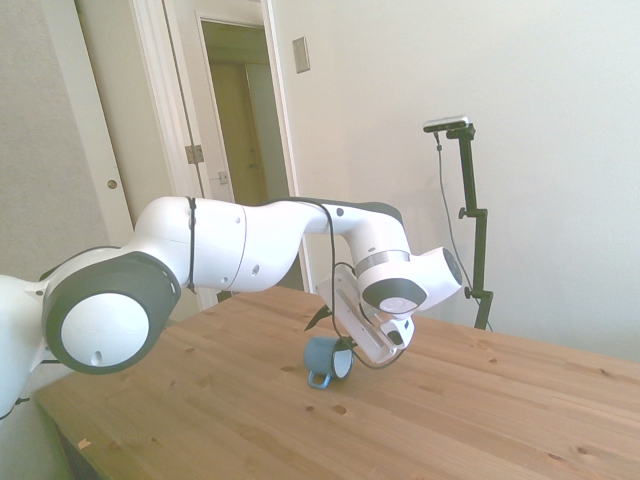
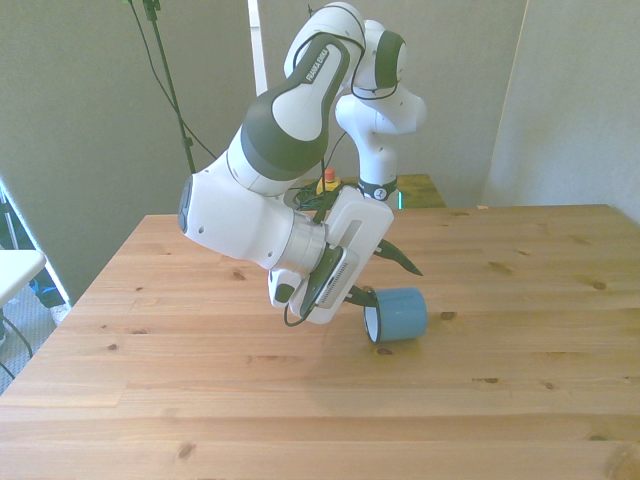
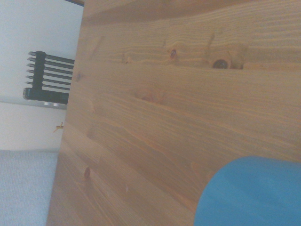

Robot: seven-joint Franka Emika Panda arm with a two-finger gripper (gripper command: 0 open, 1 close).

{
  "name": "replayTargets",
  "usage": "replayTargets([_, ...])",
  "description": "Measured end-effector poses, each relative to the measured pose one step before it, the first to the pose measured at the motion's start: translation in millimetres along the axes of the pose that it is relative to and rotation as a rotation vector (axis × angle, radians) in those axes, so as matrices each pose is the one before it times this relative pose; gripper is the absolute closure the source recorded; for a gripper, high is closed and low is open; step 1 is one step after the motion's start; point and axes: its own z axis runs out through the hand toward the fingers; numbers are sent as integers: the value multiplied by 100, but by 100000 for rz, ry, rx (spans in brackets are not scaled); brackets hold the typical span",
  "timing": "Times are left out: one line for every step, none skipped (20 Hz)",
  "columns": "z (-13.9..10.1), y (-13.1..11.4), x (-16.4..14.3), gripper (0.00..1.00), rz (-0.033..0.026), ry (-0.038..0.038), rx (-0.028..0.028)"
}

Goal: Flip the mug upright

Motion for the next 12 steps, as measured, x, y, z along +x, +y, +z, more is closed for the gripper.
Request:
replayTargets([43, 46, 10, 100, 76, -91, 14])
replayTargets([29, 2, 2, 100, 15, -48, -10])
replayTargets([14, -8, 0, 100, -8, -17, -12])
replayTargets([1, 0, 0, 100, 3, 1, -6])
replayTargets([-16, 15, 1, 100, 29, 32, -6])
replayTargets([-28, 24, 1, 100, 45, 53, -10])
replayTargets([-28, 25, 2, 100, 47, 53, -10])
replayTargets([-22, 23, 3, 100, 43, 42, -8])
replayTargets([-19, 21, 3, 100, 41, 38, -8])
replayTargets([-22, 15, 0, 100, 29, 41, -8])
replayTargets([-17, 15, 1, 100, 32, 33, -6])
replayTargets([-1, -14, -3, 100, 3, 7, -6])
